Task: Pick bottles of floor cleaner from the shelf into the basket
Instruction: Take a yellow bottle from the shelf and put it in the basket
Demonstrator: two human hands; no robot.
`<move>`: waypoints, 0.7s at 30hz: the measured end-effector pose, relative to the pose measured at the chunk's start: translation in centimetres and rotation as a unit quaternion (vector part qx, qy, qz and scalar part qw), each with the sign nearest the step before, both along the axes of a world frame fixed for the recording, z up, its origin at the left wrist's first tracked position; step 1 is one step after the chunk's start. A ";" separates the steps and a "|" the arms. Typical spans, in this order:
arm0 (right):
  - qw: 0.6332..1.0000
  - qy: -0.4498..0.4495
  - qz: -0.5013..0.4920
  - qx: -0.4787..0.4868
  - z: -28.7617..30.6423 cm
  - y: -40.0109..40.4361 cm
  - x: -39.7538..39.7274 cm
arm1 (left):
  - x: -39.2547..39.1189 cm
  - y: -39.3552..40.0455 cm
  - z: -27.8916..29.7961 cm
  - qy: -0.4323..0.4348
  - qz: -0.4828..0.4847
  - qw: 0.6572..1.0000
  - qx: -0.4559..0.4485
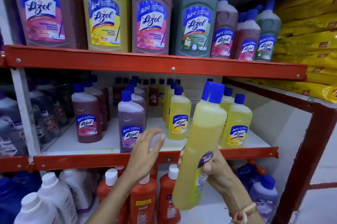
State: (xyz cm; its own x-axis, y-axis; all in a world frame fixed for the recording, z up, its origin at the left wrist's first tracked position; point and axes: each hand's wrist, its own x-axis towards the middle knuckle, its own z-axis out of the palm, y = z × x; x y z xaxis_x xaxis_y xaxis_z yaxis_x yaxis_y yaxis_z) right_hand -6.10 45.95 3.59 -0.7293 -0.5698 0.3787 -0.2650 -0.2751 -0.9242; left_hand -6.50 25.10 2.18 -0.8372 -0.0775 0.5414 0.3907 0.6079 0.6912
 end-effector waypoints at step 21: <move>0.979 -0.097 -0.074 0.166 -11.5 -1.8 2.3 | 6.1 1.8 -3.4 -0.096 -0.127 0.975 0.158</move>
State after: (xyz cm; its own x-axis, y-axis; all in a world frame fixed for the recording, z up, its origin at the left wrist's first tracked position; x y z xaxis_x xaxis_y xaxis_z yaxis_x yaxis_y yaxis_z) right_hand -3.82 44.11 -7.90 -0.8529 -0.5208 0.0370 -0.0907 0.0780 -0.9928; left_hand -0.44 26.86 -1.25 -0.9342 0.0084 0.3566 0.3469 0.2538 0.9029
